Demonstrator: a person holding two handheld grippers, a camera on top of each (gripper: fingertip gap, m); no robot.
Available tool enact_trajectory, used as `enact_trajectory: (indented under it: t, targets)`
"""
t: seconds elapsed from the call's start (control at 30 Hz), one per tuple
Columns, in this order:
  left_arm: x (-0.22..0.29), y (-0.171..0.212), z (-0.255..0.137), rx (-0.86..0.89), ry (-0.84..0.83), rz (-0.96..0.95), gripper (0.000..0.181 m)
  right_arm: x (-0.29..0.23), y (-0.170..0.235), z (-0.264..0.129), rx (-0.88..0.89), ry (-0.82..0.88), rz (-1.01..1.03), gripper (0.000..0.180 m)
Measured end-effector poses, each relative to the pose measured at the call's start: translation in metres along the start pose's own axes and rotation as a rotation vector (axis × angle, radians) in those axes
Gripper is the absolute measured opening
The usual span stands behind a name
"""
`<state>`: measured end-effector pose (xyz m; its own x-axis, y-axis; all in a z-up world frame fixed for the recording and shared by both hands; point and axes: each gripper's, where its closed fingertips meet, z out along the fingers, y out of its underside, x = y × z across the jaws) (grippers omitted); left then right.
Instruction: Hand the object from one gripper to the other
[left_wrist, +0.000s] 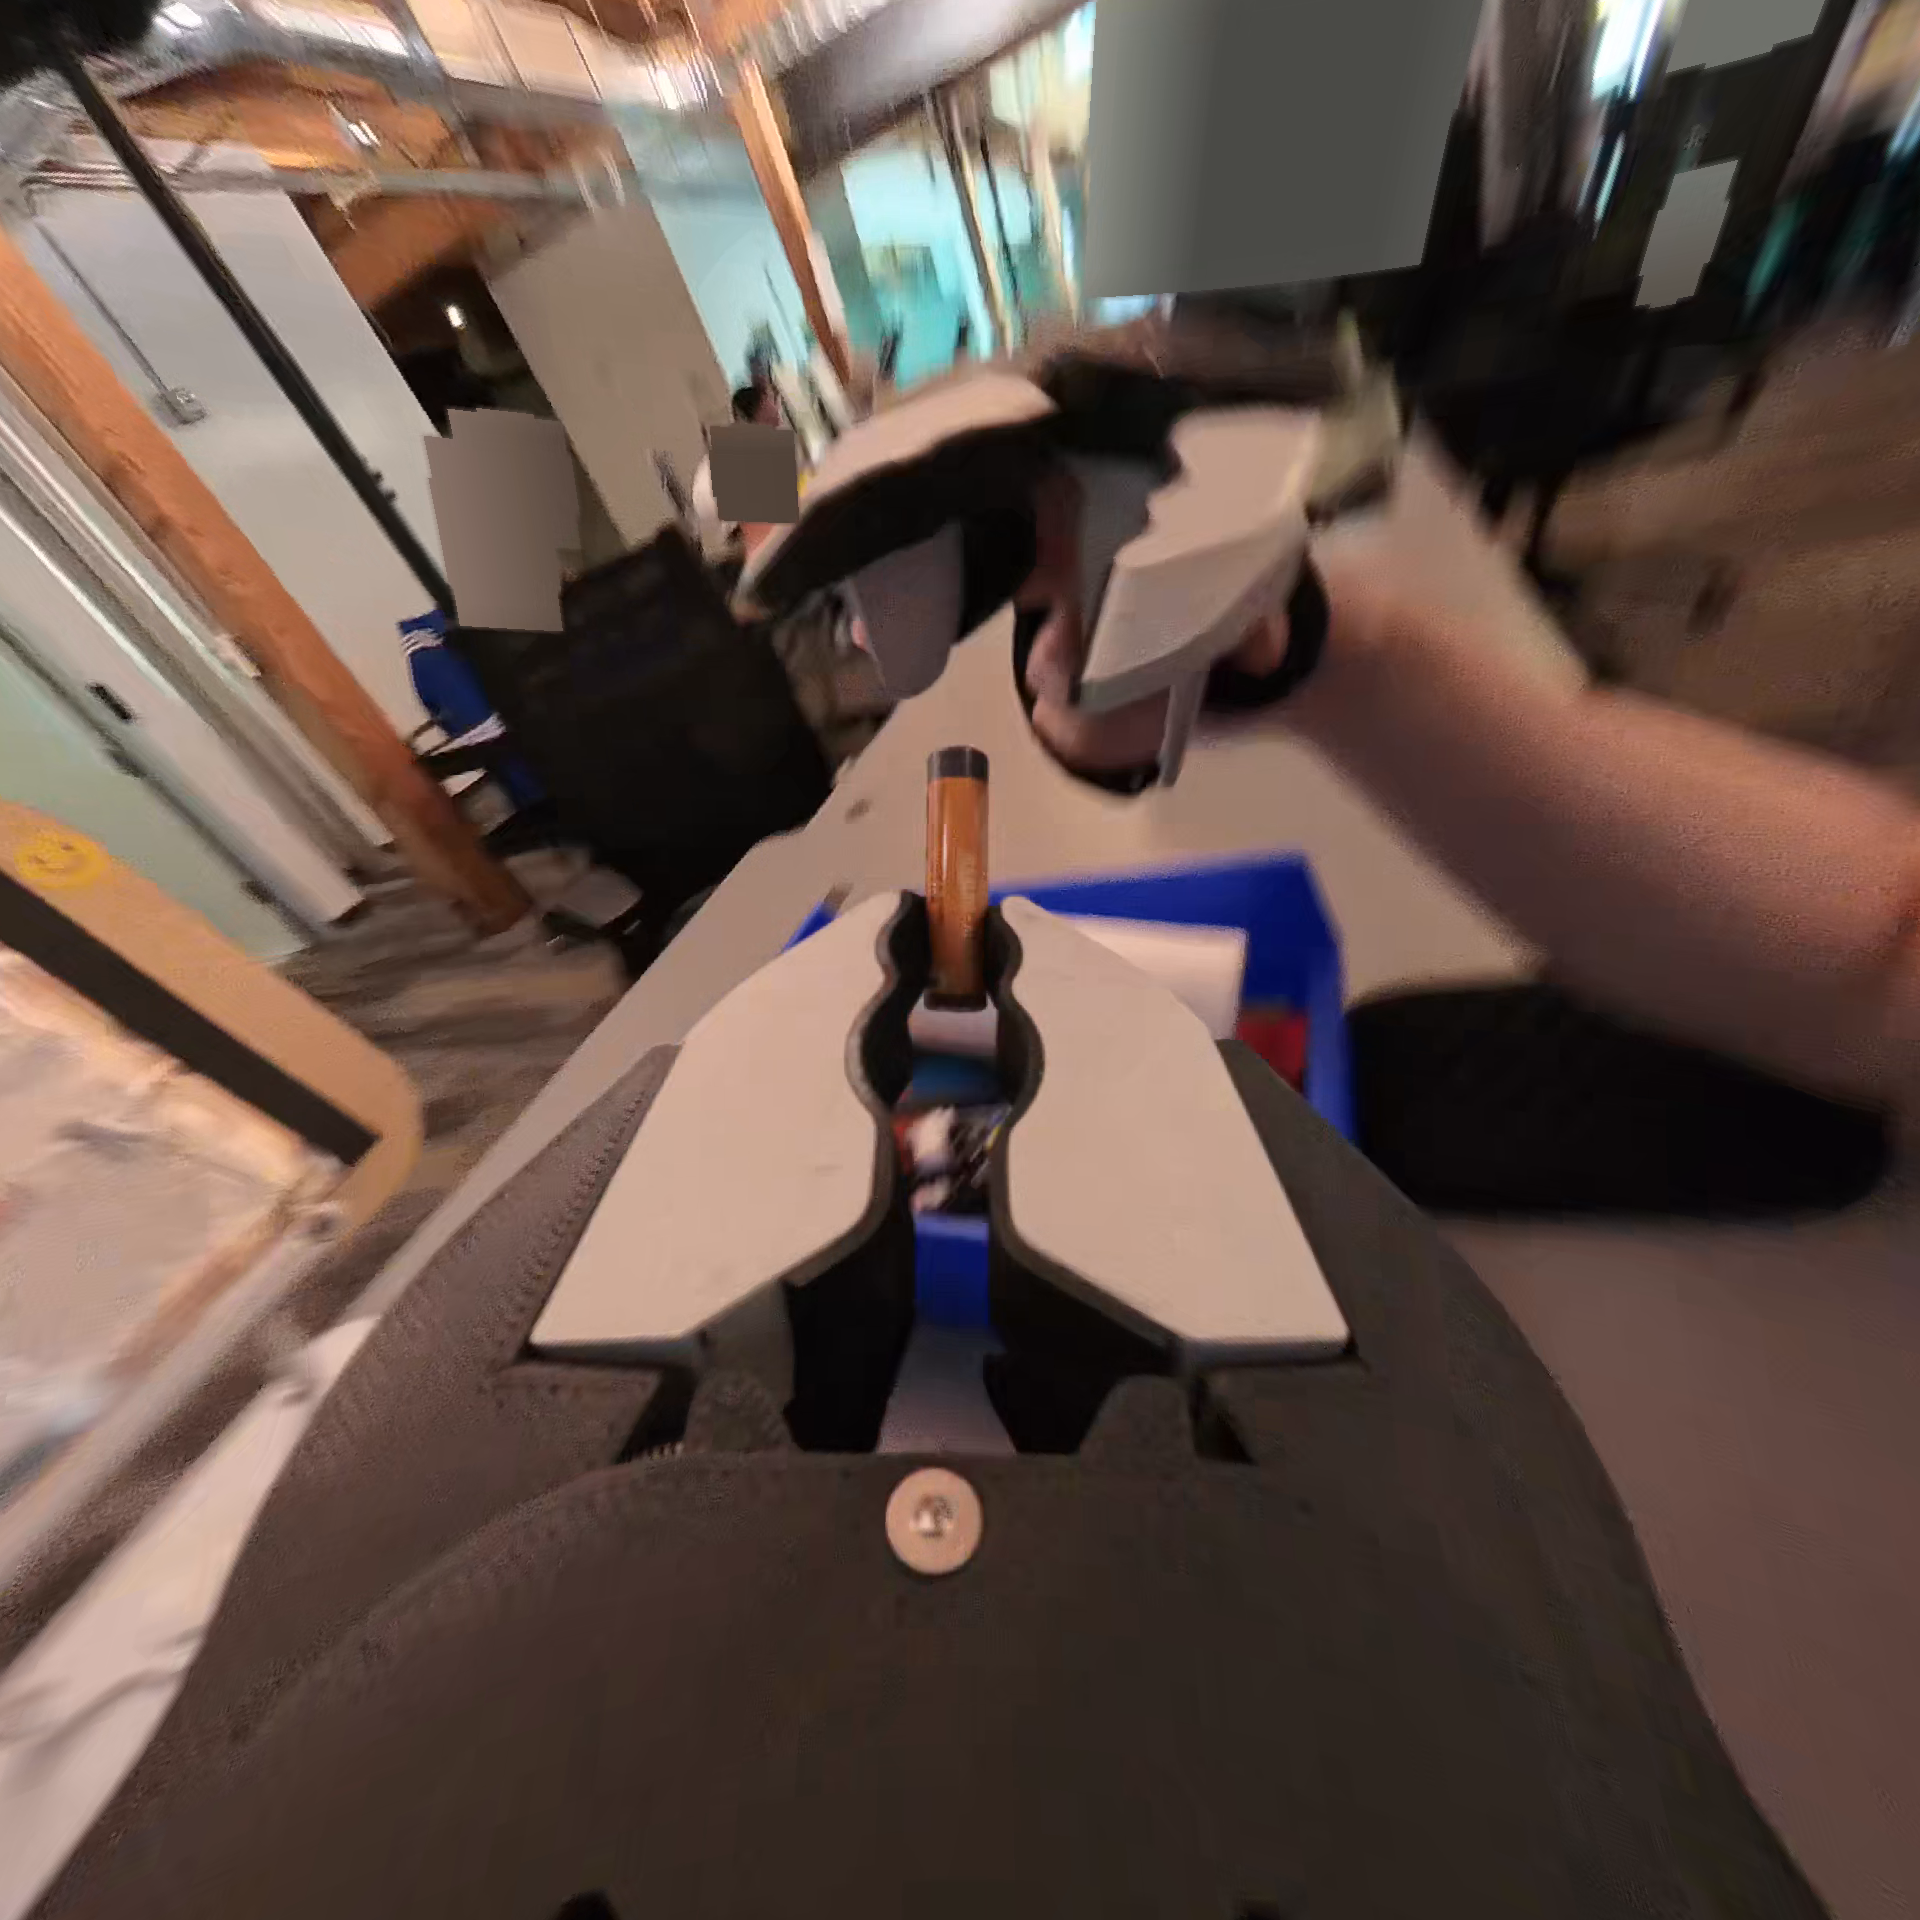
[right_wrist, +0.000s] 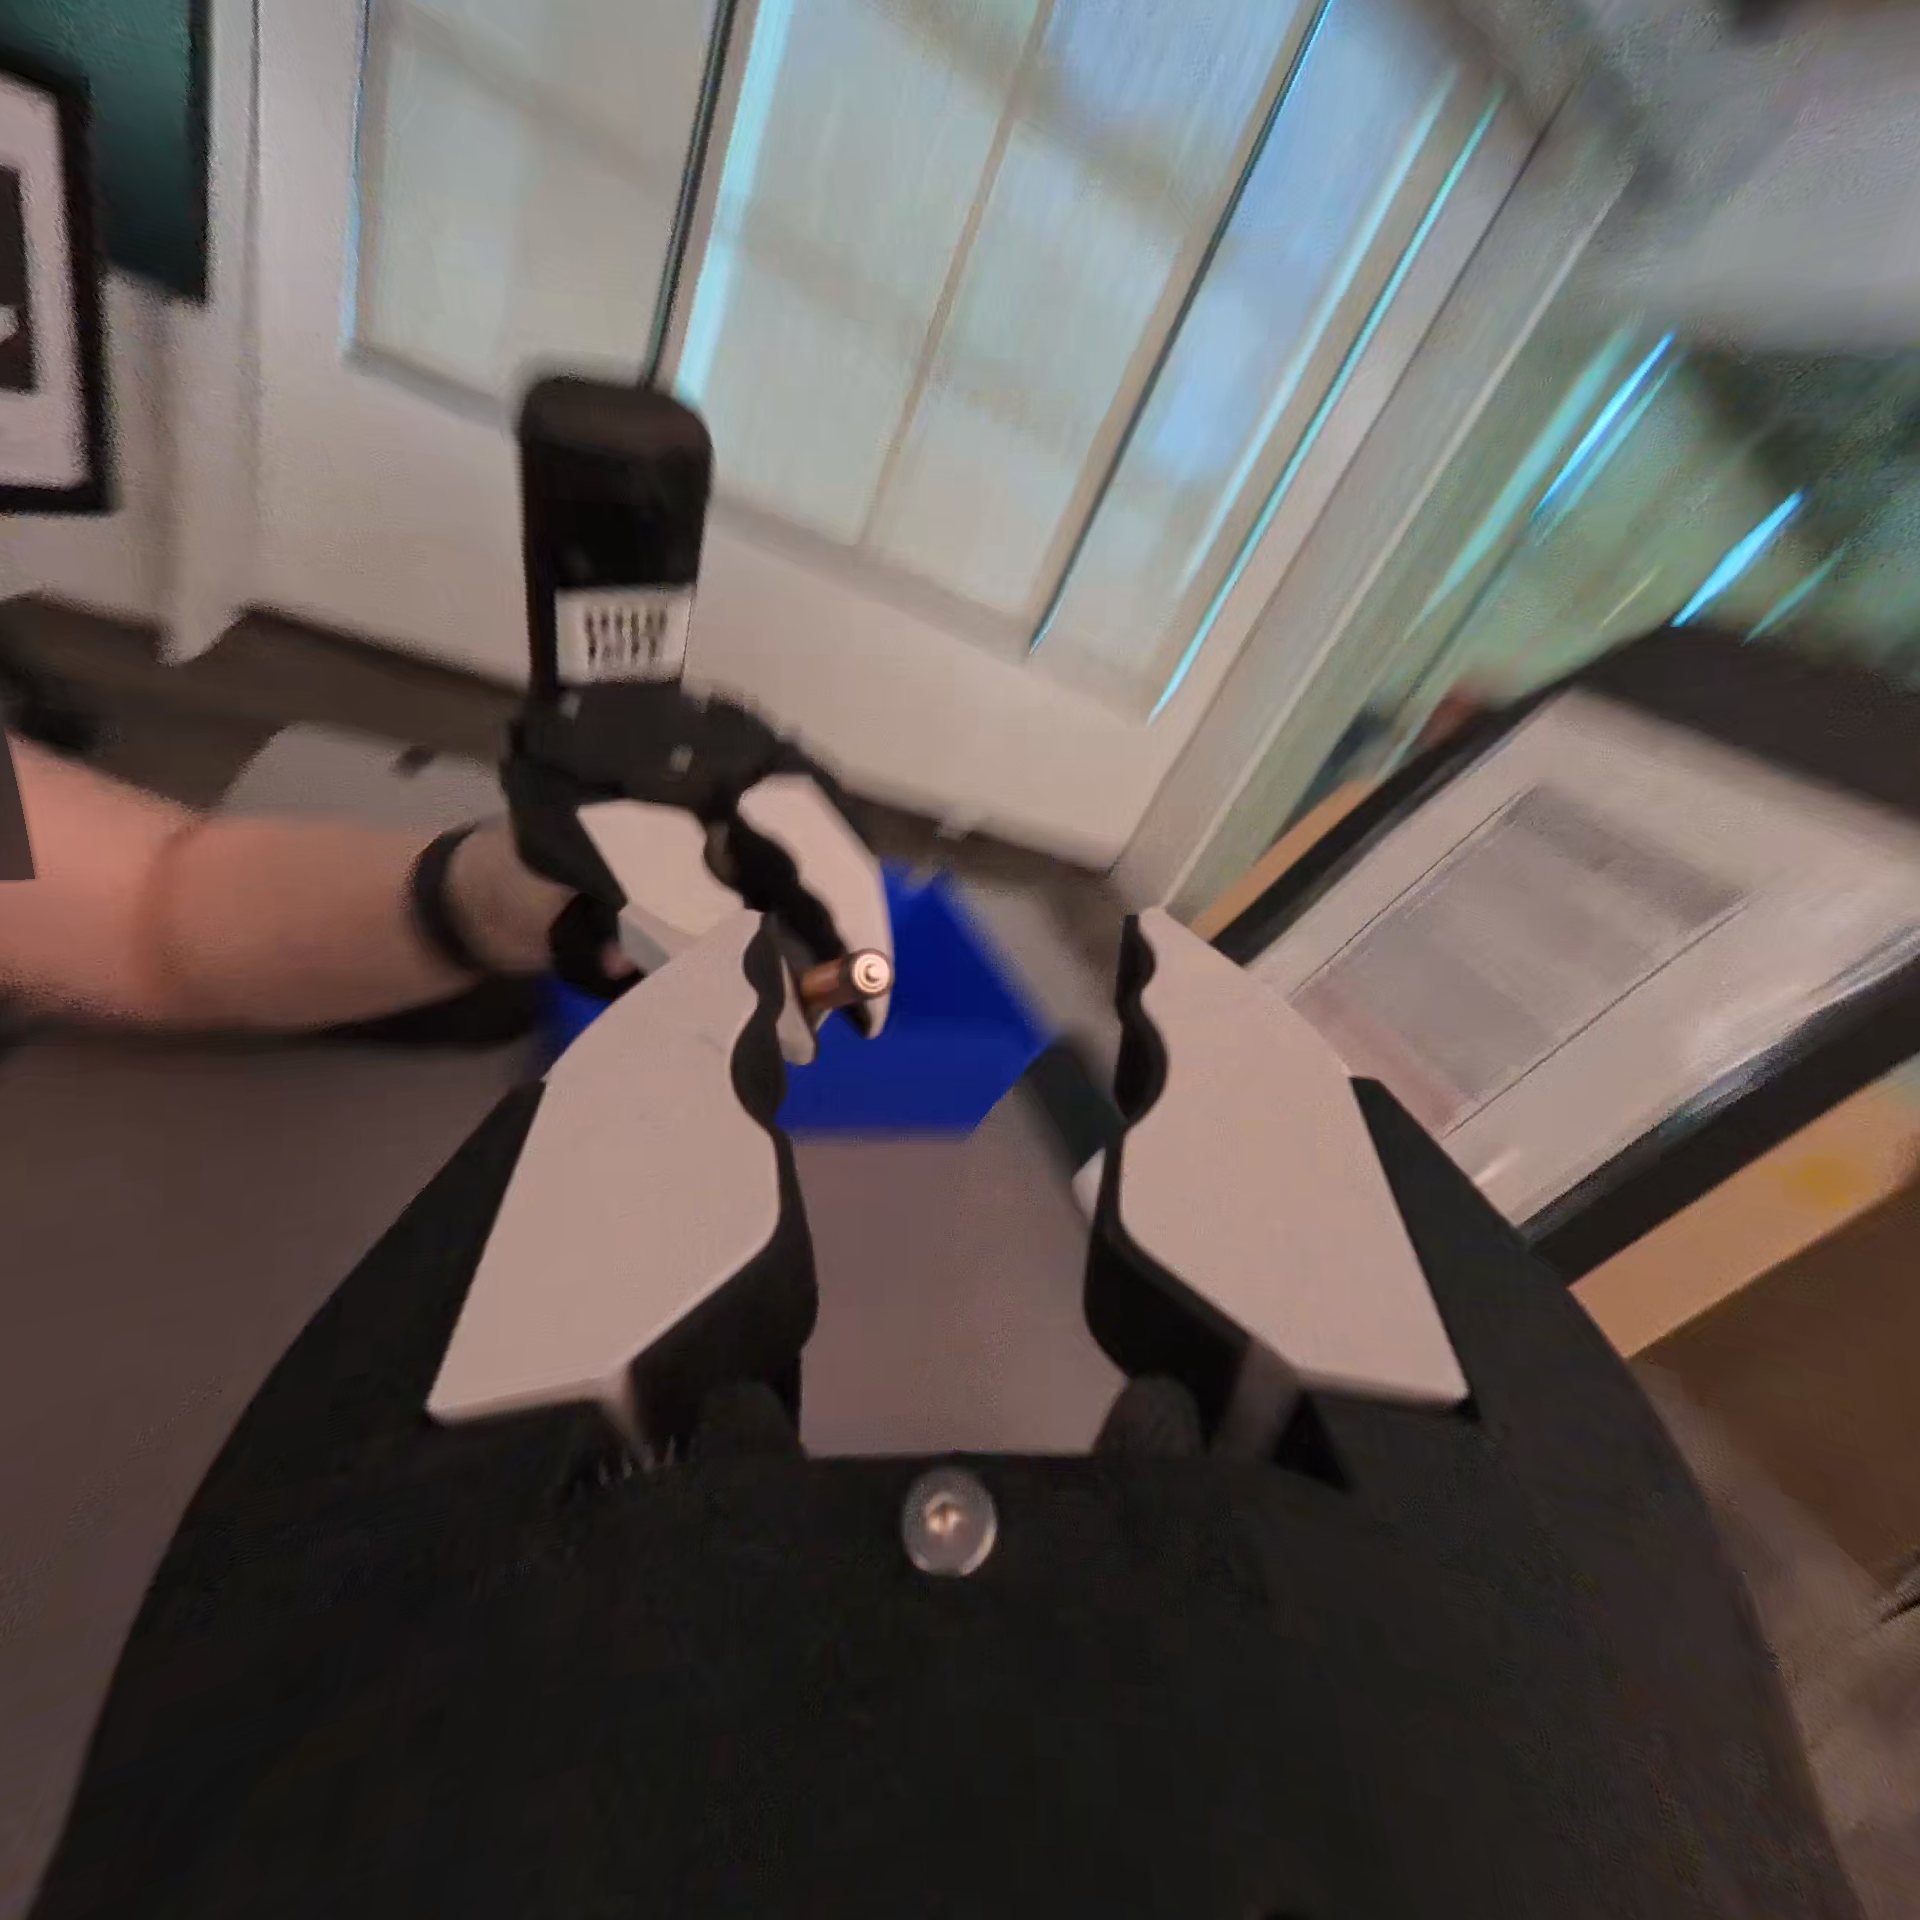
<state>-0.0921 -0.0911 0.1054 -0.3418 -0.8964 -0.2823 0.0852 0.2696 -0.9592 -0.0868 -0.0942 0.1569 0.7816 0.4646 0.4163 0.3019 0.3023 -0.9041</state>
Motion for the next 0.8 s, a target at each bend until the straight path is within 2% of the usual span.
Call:
enact_trajectory:
  t: [0.07, 0.1, 0.13, 0.2, 0.3, 0.43, 0.5, 0.8]
  targets:
    - [-0.005, -0.022, -0.007, 0.152, 0.038, -0.225, 0.010, 0.005, -0.030, -0.013, 0.207, 0.151, -0.207, 0.059]
    - [-0.005, -0.031, -0.011, 0.216, 0.087, -0.339, 0.010, 0.006, -0.037, -0.019, 0.255, 0.220, -0.321, 0.054]
    - [-0.005, -0.038, -0.015, 0.277, 0.134, -0.449, 0.010, 0.006, -0.038, -0.021, 0.251, 0.276, -0.429, 0.050]
    - [-0.007, -0.046, -0.020, 0.352, 0.216, -0.641, 0.010, 0.003, -0.028, -0.014, 0.159, 0.326, -0.601, 0.054]
    - [-0.001, -0.049, -0.019, 0.374, 0.329, -0.813, 0.010, -0.009, -0.008, 0.009, 0.040, 0.289, -0.694, 0.062]
    - [0.006, -0.049, -0.014, 0.382, 0.363, -0.853, 0.010, -0.021, -0.001, 0.027, 0.027, 0.256, -0.667, 0.062]
    - [0.010, -0.048, -0.012, 0.373, 0.367, -0.848, 0.010, -0.023, -0.001, 0.030, 0.033, 0.249, -0.650, 0.056]
    - [0.016, -0.048, -0.010, 0.361, 0.401, -0.851, 0.010, -0.026, -0.006, 0.029, 0.059, 0.248, -0.636, 0.046]
